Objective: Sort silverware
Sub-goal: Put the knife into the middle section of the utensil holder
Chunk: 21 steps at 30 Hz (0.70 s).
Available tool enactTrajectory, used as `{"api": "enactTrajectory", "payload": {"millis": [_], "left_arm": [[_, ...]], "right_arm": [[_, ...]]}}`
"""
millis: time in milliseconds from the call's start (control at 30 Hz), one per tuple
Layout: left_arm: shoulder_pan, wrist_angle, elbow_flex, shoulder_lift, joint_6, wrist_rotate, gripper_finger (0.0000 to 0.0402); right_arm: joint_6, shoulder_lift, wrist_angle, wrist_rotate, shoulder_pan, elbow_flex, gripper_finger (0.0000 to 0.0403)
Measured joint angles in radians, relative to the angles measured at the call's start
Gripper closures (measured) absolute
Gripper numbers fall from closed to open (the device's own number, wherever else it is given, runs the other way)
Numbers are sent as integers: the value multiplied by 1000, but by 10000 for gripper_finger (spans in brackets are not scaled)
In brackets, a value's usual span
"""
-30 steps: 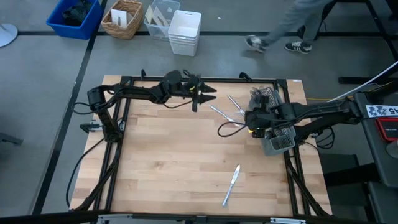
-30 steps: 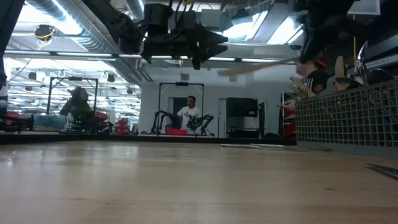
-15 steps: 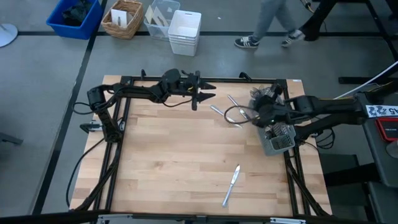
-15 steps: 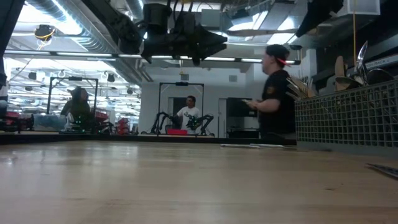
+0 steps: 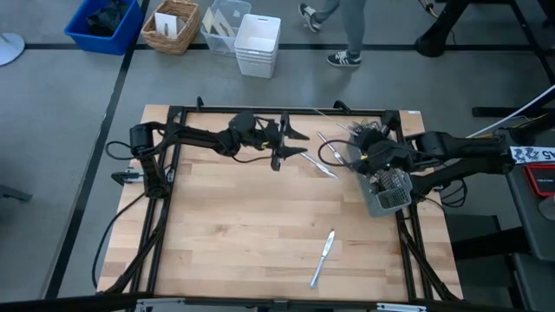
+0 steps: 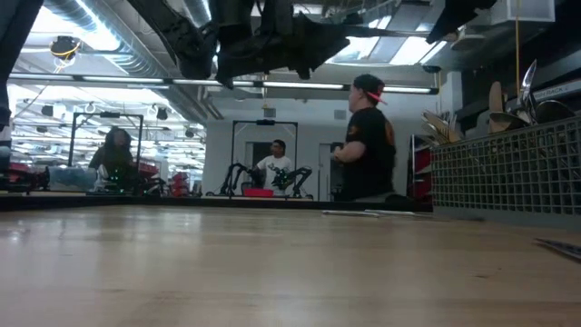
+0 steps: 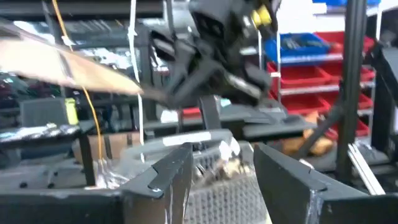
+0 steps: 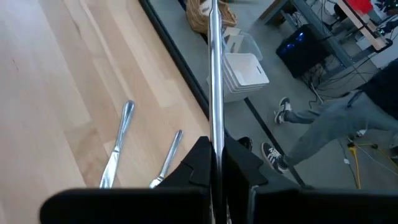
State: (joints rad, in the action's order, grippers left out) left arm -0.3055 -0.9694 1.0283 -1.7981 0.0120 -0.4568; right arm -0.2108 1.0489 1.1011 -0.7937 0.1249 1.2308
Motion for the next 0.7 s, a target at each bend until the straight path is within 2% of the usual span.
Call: {"api": "enactTrajectory", "payload": {"millis": [100, 333, 500, 700], "left_arm": [[22, 63, 0, -2, 30, 7, 238], [51, 83, 0, -2, 52, 159, 238], [14, -53, 0, -2, -44, 186, 238], [-26, -191, 0, -2, -164, 160, 238]], "right_arm": [[7, 0, -25, 4, 0, 0, 381], [10, 0, -80, 112, 0, 0, 381], [36, 0, -128, 179, 0, 0, 381], [70, 0, -181, 230, 0, 0, 381]]}}
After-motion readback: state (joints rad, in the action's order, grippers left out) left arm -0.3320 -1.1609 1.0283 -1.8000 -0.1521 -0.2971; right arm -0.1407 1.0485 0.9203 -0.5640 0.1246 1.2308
